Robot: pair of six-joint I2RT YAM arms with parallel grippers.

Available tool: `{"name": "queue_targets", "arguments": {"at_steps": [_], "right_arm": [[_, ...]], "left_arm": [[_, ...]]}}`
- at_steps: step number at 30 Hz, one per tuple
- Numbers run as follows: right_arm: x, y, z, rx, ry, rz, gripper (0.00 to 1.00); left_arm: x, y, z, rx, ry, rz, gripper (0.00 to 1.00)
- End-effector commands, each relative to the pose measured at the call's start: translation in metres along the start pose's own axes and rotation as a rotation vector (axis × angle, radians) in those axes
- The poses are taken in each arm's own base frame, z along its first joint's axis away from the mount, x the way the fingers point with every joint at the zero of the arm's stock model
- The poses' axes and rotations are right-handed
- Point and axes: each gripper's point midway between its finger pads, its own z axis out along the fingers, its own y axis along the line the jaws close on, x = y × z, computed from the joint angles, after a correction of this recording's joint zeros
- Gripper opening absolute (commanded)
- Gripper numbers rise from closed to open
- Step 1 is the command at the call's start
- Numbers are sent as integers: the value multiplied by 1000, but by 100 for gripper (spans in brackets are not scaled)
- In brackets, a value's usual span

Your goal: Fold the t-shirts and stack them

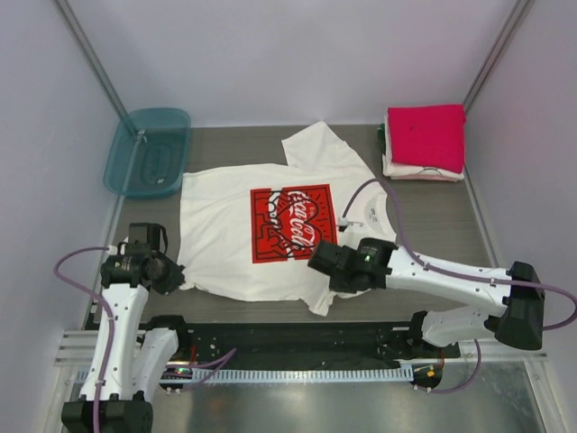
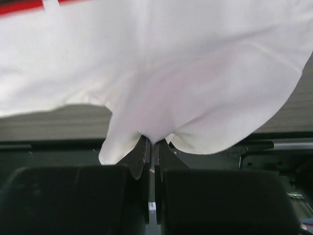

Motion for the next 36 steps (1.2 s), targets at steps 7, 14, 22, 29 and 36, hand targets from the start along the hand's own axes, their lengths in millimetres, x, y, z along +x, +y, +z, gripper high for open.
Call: {"name": "queue_targets", "arguments": {"at_steps": [7, 14, 22, 29, 36], "right_arm": [[-134, -4, -18, 69, -172, -83, 1], [-189, -13, 1, 119, -168, -89, 1], [-236, -23, 28, 141, -143, -85, 1], [-270, -29, 64, 179, -115, -77, 1], [-345, -43, 67, 243, -158, -56, 79]], "left_arm": [[-44, -45, -4, 30, -40, 115, 0], [-81, -69, 9, -18, -69, 147, 0], [-113, -93, 35, -71, -73, 162, 0], [-124, -110, 80, -142, 6, 188, 0], [-153, -130, 82, -173, 45, 245, 65]]}}
